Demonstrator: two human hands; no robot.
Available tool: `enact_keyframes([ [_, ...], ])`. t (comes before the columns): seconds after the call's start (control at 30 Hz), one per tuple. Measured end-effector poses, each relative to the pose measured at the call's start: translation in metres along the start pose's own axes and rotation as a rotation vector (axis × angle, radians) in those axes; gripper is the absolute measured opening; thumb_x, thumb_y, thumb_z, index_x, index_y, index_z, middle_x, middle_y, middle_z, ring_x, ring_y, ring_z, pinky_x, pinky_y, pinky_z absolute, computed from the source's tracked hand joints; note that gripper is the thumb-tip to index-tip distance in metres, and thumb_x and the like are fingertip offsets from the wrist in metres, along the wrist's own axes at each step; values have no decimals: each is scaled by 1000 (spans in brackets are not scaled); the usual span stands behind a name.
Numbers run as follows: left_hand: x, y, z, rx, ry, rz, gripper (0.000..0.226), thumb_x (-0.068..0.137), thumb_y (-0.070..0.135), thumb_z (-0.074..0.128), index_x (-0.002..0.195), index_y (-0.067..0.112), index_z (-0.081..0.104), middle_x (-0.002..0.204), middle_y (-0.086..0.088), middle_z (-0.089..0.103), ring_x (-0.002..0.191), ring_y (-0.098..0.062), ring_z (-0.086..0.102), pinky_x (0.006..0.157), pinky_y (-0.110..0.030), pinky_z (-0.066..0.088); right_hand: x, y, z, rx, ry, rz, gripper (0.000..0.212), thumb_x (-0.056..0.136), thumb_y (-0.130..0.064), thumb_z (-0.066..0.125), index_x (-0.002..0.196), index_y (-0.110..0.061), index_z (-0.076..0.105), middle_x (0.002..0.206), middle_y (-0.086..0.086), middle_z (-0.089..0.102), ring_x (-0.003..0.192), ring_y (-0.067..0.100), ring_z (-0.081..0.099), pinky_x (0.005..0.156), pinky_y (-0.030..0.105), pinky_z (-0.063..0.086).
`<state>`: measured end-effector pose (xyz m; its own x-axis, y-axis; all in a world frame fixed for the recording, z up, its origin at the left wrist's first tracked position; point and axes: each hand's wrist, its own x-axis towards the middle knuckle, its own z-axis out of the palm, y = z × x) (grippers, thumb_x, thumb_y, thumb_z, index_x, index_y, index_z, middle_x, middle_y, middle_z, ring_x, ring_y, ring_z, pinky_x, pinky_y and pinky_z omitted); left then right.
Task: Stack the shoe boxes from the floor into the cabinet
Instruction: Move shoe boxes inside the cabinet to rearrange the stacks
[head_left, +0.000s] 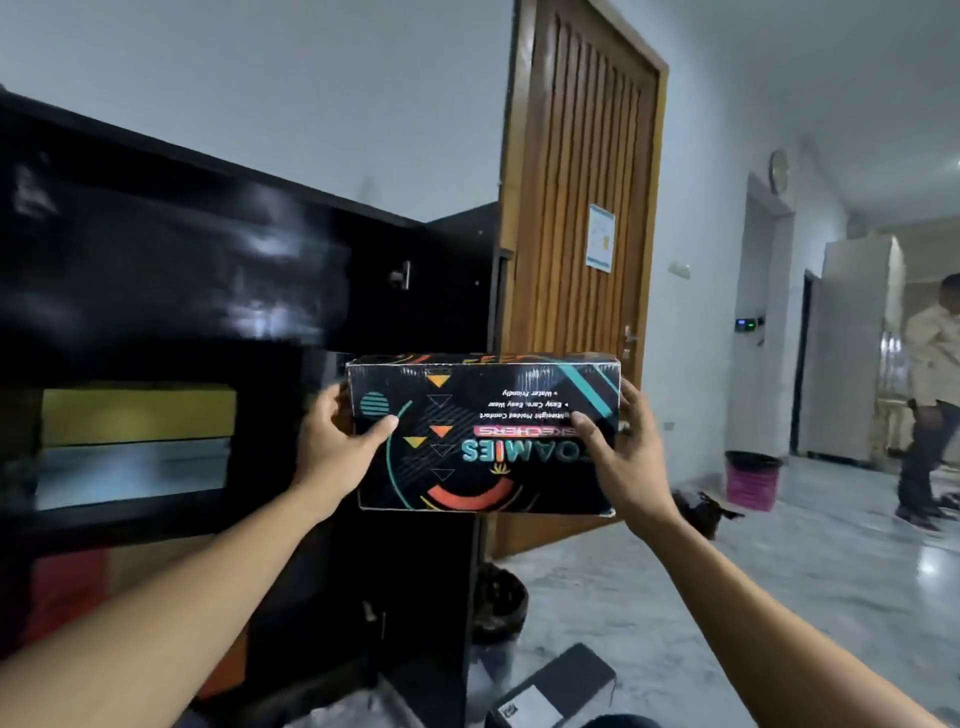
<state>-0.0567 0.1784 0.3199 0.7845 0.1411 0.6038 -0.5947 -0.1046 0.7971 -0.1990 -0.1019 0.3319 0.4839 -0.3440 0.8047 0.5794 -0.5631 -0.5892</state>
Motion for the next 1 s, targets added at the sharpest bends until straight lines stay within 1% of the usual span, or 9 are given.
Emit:
enact_keyframes([
  [0.23,48,-3,-87,93,229,-55,57,73,40,85,119,16,61,112,1,65,98,-16,62,76,-25,46,14,-27,71,100,-272,-50,93,57,-33,93,136,-24,46,123,-24,59,116,-12,54,98,14,48],
  [0.33,66,-12,-117,116,247,-87,57,74,42,84,122,17,65,102,4,67,93,-14,64,70,-19,44,11,-17,100,106,-485,-79,123,45,-49,92,149,-37,27,123,-45,52,122,-19,46,98,6,41],
  [0.4,79,-19,-133,103,249,-117,56,74,40,84,122,17,67,98,6,68,93,-13,65,71,-18,44,8,-7,124,72,-555,-67,132,48,-45,94,152,-41,14,128,-44,46,125,-19,43,103,9,40],
  [0.5,88,-28,-150,33,178,-124,63,61,45,89,115,18,71,97,12,71,96,-9,68,80,-19,51,6,13,163,148,-510,-25,113,60,-17,93,136,-56,18,116,-41,54,109,-23,53,89,1,43],
  [0.6,96,-41,-169,2,92,-128,92,38,60,90,121,26,69,114,8,71,108,-8,66,94,-25,50,8,34,205,281,-477,86,104,63,-8,90,146,-35,32,110,-24,67,99,-11,65,77,6,50],
  [0.7,101,-58,-186,93,13,-144,106,41,41,97,138,31,55,112,14,70,104,-2,65,91,-21,50,17,49,253,369,-443,155,81,72,-3,83,139,-25,43,93,-14,76,85,0,72,64,14,55],
  [0.8,116,-79,-203,189,63,-154,110,49,27,97,145,30,44,113,15,64,102,-1,61,87,-19,47,32,64,307,328,-422,122,53,68,-19,86,110,-37,60,96,-14,76,91,3,72,75,16,55],
  [0.9,142,-95,-227,231,118,-196,113,44,30,97,144,28,45,111,11,63,101,-9,63,90,-30,53,51,69,358,327,-380,80,56,69,-18,89,108,-47,61,106,-20,67,100,-7,65,88,16,50],
  [1.0,173,-106,-244,349,192,-177,125,31,46,97,144,30,44,136,0,54,121,-21,56,103,-44,49,73,67,401,395,-397,101,62,76,-10,84,127,-30,54,102,-30,58,86,-31,54,73,-4,40],
])
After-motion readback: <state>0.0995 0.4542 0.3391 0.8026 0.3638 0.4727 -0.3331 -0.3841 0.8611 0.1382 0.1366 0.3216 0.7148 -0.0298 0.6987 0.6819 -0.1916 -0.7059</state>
